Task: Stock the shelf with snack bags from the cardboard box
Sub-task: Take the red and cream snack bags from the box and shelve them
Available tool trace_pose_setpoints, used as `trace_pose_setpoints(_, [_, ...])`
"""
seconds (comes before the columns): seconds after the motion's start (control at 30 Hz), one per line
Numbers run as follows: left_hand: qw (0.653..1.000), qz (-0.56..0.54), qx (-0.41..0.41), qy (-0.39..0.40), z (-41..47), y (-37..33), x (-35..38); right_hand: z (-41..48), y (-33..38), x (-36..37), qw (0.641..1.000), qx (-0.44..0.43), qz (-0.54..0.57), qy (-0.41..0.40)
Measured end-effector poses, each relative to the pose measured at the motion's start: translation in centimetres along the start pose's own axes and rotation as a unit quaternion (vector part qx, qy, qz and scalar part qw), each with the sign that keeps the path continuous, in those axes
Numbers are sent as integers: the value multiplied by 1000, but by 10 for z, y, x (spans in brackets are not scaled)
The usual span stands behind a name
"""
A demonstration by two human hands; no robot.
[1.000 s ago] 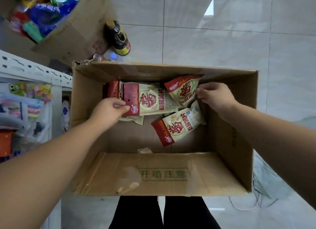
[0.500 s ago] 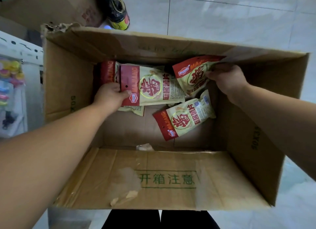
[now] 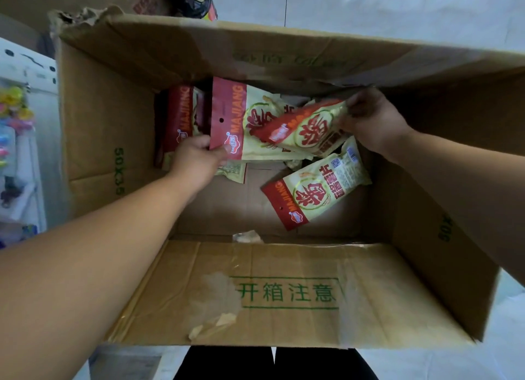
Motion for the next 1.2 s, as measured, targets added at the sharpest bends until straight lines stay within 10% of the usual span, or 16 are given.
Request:
trace_pose_setpoints(0.4, [998,12,58,-21,-16,-19,13,-39,4,15,975,-45,-203,76])
trace_pose_setpoints(1.2, [929,322,142,-115,-362,-267,-151,-304,265,-54,968,-240,-35,68])
Point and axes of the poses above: each hand's wrist, its own z-axis towards the middle knuckle, its own x-axis out of the palm, y = z × x, the point moved 8 cm from there along z, towards the middle knuckle, and after that the axes turned 10 degrees about y, right-handed, at the moved point
